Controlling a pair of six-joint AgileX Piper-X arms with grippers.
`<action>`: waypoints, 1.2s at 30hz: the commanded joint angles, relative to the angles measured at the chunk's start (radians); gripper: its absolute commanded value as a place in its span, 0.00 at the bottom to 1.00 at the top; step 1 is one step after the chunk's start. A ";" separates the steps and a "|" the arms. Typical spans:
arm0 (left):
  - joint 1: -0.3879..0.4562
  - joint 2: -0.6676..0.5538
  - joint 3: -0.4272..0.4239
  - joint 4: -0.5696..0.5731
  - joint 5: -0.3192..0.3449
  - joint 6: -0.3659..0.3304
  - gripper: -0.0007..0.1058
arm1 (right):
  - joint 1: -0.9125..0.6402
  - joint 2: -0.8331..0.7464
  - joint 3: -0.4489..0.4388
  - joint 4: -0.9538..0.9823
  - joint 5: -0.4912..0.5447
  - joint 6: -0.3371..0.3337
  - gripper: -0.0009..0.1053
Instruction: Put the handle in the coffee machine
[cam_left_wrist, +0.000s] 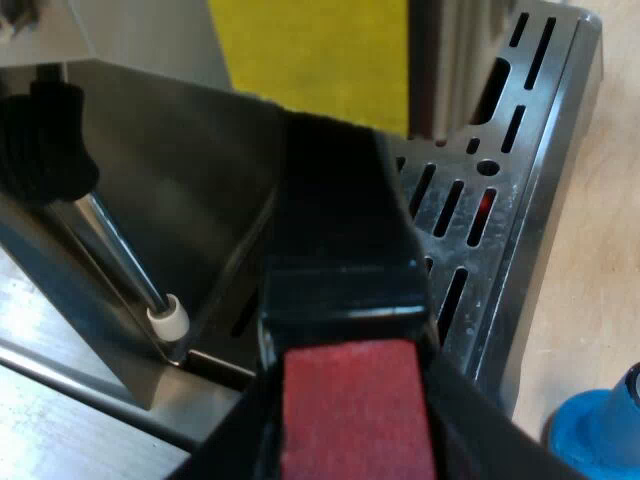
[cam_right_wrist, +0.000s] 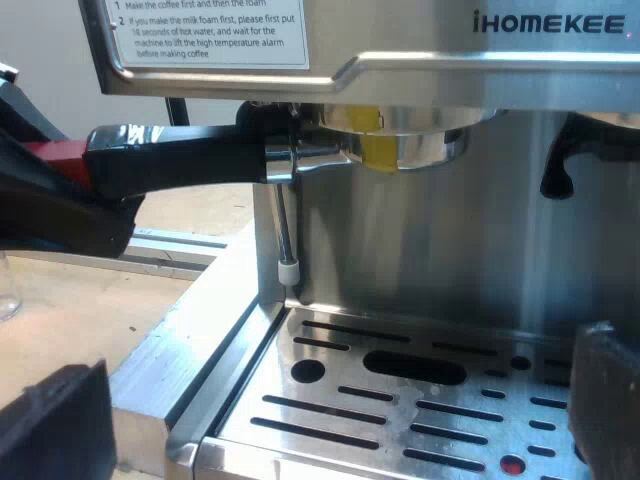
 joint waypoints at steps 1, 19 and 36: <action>-0.022 -0.037 -0.024 -0.032 0.336 0.037 0.01 | -0.001 -0.005 0.001 -0.006 -0.006 -0.013 0.88; -0.022 -0.037 -0.024 -0.033 0.336 0.038 0.01 | -0.027 -0.002 0.001 -0.004 -0.099 -0.011 0.88; -0.022 -0.037 -0.024 -0.033 0.328 0.038 0.01 | -0.166 0.164 -0.045 -0.128 -0.264 -0.011 0.84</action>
